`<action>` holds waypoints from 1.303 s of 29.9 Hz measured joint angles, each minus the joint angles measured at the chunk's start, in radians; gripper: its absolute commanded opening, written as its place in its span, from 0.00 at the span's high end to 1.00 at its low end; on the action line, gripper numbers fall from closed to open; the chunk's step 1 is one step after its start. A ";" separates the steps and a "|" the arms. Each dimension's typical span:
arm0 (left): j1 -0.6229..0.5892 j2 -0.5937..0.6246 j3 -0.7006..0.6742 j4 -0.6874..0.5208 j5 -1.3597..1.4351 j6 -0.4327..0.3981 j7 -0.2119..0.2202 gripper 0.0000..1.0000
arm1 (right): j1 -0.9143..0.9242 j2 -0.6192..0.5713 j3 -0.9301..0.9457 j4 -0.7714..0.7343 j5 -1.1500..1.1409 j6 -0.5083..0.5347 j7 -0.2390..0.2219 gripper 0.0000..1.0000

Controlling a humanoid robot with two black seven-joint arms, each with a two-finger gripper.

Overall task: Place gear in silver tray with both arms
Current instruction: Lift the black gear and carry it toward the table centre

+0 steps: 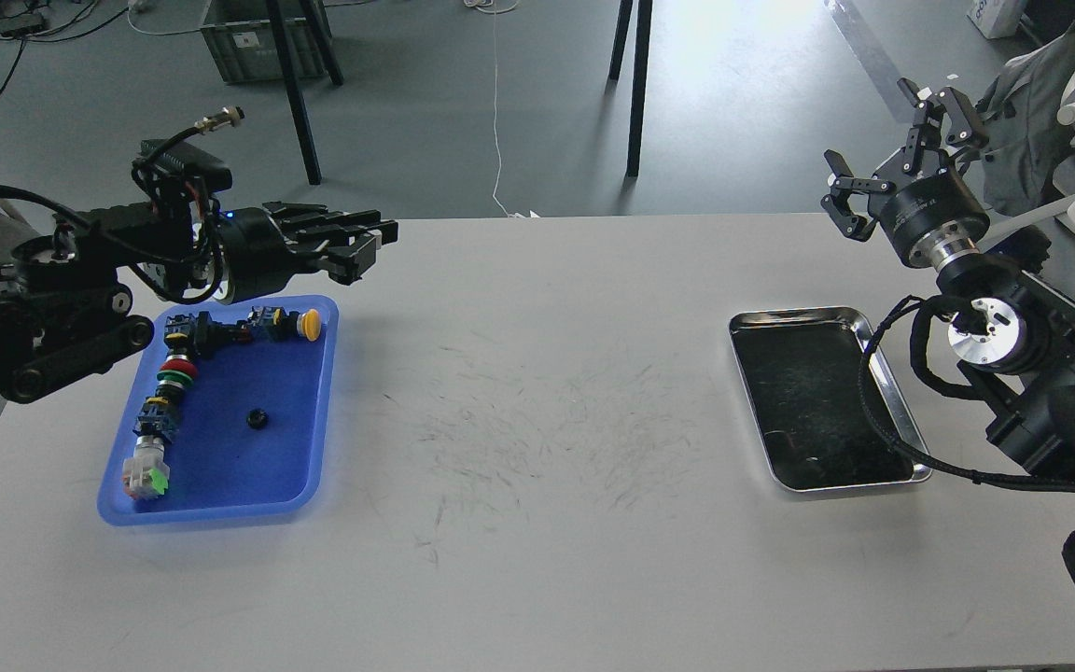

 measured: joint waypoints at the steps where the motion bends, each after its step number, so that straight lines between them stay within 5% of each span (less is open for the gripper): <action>1: -0.005 -0.037 0.002 0.010 0.002 0.000 0.000 0.75 | 0.001 -0.002 0.000 -0.001 0.000 0.000 0.000 0.01; 16: 0.066 -0.524 0.096 0.250 0.014 0.009 0.000 0.74 | 0.021 -0.008 -0.003 -0.005 -0.005 -0.023 -0.008 0.01; 39: 0.165 -0.546 0.146 0.360 0.013 0.015 0.000 0.72 | 0.021 -0.007 -0.030 -0.009 -0.017 -0.029 -0.008 0.01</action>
